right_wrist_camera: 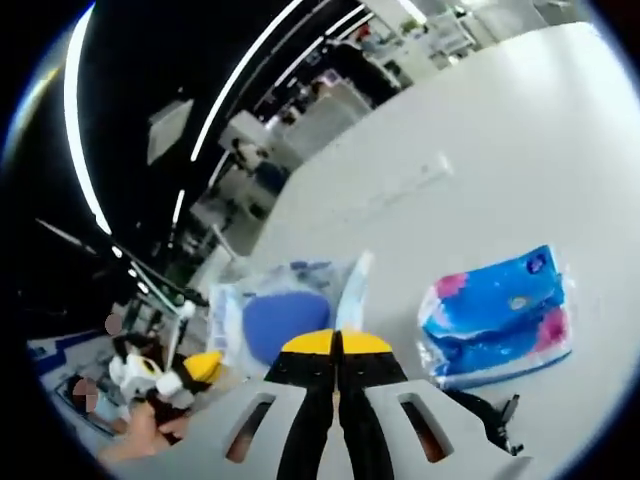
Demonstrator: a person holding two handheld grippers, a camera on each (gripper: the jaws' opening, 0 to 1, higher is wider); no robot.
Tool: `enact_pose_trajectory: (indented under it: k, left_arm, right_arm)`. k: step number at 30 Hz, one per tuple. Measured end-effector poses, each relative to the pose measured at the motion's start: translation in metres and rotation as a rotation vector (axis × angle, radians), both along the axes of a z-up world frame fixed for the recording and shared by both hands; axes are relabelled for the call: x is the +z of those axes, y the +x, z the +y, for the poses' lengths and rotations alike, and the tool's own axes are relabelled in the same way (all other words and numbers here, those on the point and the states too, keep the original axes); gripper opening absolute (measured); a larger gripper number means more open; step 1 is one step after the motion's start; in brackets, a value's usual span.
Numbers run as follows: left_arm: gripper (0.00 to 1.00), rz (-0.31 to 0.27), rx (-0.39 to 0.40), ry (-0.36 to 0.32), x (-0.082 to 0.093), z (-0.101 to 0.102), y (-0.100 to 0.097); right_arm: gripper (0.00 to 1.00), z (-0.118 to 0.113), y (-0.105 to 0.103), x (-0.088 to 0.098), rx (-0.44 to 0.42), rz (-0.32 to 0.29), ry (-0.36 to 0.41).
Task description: Arrange the tabletop items into an orderly group along one side of the table until the central work area is clear of visible clutter.
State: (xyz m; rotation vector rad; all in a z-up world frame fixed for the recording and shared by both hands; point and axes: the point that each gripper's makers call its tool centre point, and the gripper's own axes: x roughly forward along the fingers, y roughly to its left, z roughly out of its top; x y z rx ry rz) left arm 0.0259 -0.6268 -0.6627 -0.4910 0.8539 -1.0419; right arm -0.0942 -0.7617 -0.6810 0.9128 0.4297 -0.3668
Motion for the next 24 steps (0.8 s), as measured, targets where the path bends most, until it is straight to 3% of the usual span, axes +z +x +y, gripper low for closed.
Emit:
enact_pose_trajectory:
  k: [10,24]
  left_arm:
    - [0.00,0.003,-0.016,0.070,-0.030,-0.007,-0.003]
    - [0.00,-0.005,-0.002,0.127,-0.047,-0.009,-0.002]
  right_arm:
    - [0.00,-0.001,-0.001,-0.032,0.020,0.111,-0.026]
    - [0.00,-0.005,0.000,-0.038,0.056,0.187,-0.121]
